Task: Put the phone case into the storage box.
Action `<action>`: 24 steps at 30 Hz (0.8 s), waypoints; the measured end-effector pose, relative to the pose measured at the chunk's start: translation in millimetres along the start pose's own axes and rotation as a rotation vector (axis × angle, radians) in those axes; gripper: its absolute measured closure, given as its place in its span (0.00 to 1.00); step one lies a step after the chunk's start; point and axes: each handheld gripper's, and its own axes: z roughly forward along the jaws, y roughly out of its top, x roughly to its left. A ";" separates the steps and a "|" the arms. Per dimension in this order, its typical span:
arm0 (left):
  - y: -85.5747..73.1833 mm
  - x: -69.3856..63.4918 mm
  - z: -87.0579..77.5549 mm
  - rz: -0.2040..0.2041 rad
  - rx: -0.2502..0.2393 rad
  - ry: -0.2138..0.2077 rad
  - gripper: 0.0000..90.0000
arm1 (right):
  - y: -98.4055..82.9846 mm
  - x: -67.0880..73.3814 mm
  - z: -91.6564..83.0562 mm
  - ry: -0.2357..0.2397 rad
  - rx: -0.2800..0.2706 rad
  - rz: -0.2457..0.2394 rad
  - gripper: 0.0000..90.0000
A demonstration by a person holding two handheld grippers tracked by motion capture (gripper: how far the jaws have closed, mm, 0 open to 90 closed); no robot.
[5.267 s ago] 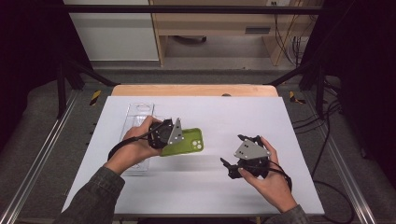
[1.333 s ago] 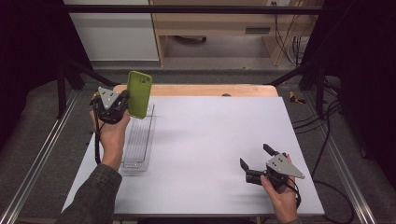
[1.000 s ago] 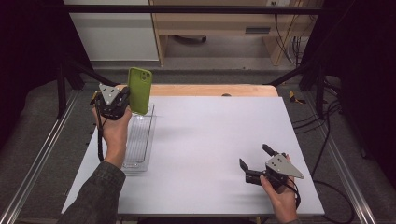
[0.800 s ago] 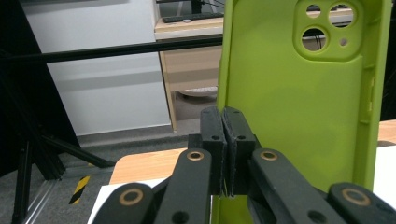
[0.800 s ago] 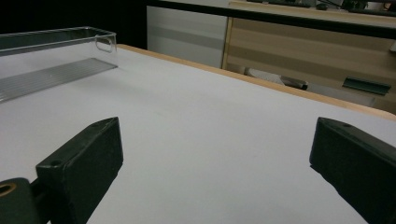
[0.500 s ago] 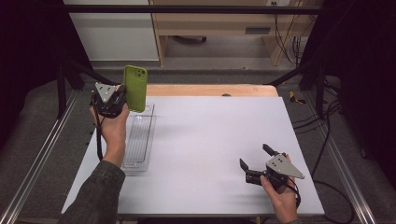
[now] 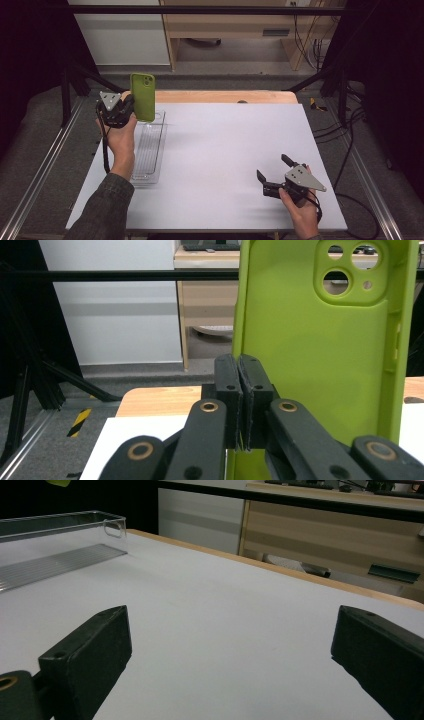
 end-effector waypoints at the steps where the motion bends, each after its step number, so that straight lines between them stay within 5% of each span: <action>1: -0.3 0.1 0.2 -0.001 0.001 0.000 0.97 | 0.0 0.0 0.0 0.000 0.000 0.000 0.03; 11: -6.5 1.0 3.5 -0.046 0.028 -0.008 0.97 | 0.2 -0.1 -0.5 0.002 -0.002 -0.001 0.04; 24: -10.2 -1.2 4.8 -0.042 0.039 -0.002 0.97 | 0.3 -0.4 -0.8 0.001 -0.003 -0.002 0.04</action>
